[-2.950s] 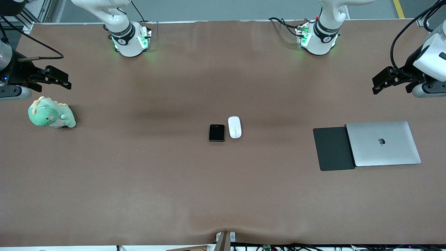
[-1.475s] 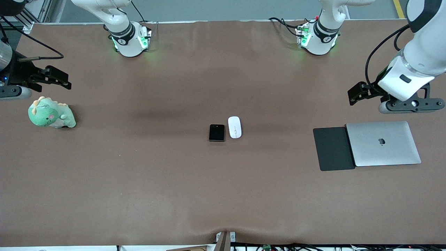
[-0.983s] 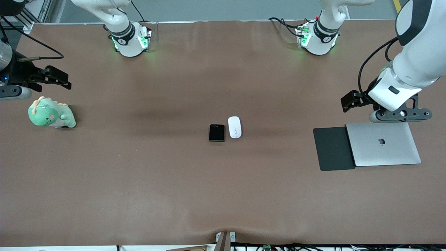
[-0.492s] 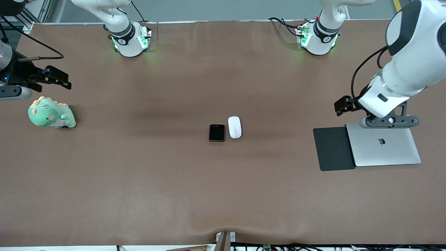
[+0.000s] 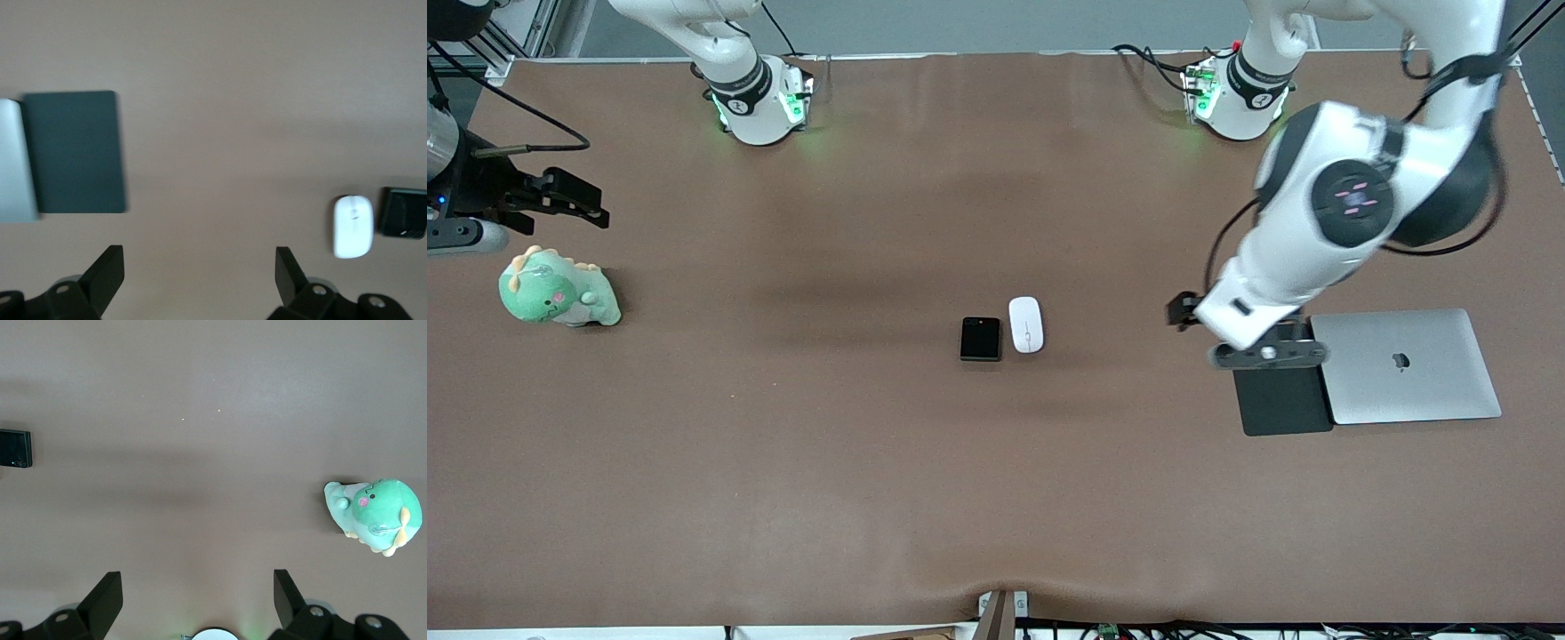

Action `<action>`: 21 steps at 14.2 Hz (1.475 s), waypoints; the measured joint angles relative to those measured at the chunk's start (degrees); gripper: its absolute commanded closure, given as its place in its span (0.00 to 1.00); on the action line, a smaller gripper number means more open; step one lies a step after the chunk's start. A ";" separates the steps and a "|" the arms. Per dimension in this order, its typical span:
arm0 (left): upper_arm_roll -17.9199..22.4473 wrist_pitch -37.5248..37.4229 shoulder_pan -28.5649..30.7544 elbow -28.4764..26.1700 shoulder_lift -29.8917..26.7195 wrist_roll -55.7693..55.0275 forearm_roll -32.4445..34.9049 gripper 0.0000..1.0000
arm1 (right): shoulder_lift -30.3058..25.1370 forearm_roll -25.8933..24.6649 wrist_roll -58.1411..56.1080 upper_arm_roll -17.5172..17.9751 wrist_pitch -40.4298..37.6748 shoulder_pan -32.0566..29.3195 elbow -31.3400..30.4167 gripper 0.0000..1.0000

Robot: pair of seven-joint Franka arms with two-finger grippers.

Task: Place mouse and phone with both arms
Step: 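Lower the left gripper over the white mouse beside the phone, then close the left gripper on the white mouse and lift it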

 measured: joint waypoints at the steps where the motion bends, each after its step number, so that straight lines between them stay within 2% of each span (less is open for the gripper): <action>1: -0.07 2.16 -2.07 -0.09 1.81 -3.54 0.68 0.00 | 0.00 0.00 0.00 0.00 0.00 0.00 0.00 0.00; 6: -0.14 13.47 -10.86 -0.30 12.21 -17.92 4.16 0.00 | 0.00 0.00 0.00 0.09 0.00 0.01 -0.02 0.00; 10: -0.15 21.37 -13.35 -0.15 18.13 -20.66 4.23 0.00 | 0.04 0.00 -0.01 0.43 0.01 0.36 -0.30 0.00; 11: -0.16 22.70 -13.52 -0.10 19.02 -20.66 4.23 0.05 | 0.04 0.00 -0.01 0.50 0.04 0.41 -0.38 0.00; 12: -0.18 23.57 -13.70 -0.05 19.74 -20.66 4.23 0.09 | 0.04 0.00 -0.01 0.54 0.06 0.42 -0.44 0.00; 21: -0.32 25.82 -17.22 0.14 23.59 -20.92 4.21 0.14 | 0.04 0.00 -0.01 0.56 0.26 0.42 -0.68 0.00</action>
